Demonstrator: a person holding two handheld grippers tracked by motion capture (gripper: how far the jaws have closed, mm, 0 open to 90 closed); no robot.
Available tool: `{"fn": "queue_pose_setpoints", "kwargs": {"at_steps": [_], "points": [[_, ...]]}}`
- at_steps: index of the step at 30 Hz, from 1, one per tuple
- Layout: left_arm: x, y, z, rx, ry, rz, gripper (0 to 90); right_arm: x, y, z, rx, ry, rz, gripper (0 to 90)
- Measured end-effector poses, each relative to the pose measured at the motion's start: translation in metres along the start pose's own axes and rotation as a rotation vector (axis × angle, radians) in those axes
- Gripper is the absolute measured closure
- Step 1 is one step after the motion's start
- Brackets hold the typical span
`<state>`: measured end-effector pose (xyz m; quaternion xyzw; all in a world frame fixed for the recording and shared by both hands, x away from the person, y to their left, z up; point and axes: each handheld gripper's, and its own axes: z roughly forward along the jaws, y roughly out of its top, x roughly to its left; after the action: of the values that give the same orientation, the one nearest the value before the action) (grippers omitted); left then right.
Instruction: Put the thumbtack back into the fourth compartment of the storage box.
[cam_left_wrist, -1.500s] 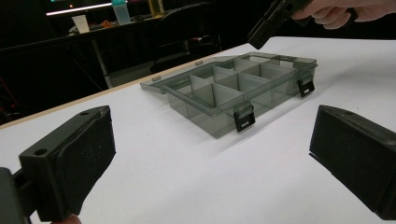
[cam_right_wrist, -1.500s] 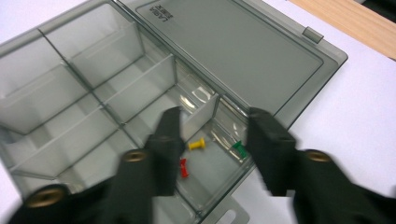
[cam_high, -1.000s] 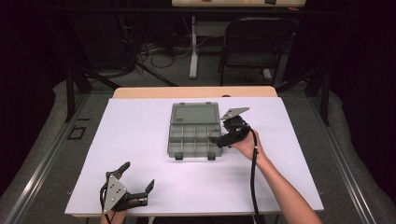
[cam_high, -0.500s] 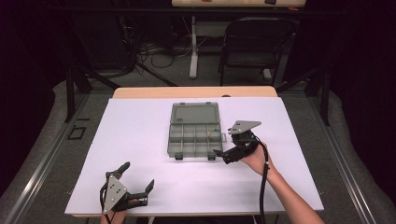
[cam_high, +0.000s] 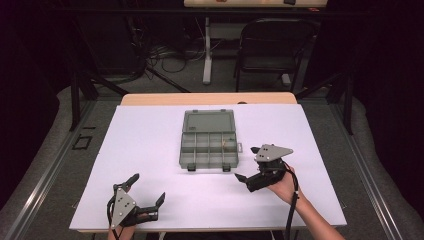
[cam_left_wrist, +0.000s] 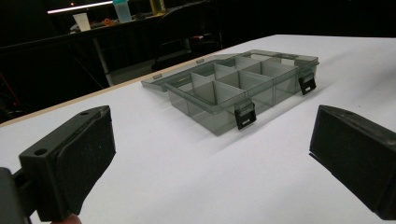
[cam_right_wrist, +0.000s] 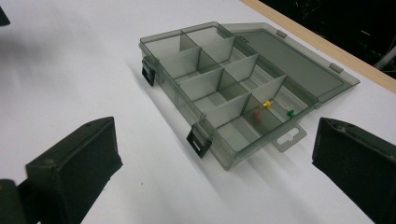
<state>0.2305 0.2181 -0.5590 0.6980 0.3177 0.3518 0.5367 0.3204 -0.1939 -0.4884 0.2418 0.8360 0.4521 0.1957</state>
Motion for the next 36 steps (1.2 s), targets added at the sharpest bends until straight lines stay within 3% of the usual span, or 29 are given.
{"fn": "queue_pose_setpoints", "kwargs": {"at_steps": [15,25,30,34,36], "points": [[0.0,0.0,0.001,0.004,0.001,-0.003,0.1,0.017,-0.036,-0.019,-0.051,-0.031,-0.024,0.0],[0.0,-0.001,0.002,0.007,-0.003,-0.001,0.1,0.024,-0.055,-0.028,-0.119,-0.032,-0.035,0.0],[-0.001,-0.001,0.002,0.01,-0.004,0.0,0.1,0.03,-0.065,-0.031,-0.172,-0.057,-0.076,0.0],[-0.001,-0.001,0.002,0.006,-0.008,0.0,0.1,0.034,-0.073,-0.034,-0.205,-0.04,-0.082,0.0],[-0.001,-0.001,0.002,0.009,-0.009,0.005,0.1,0.036,-0.075,-0.035,-0.212,-0.053,-0.091,0.0]]}}
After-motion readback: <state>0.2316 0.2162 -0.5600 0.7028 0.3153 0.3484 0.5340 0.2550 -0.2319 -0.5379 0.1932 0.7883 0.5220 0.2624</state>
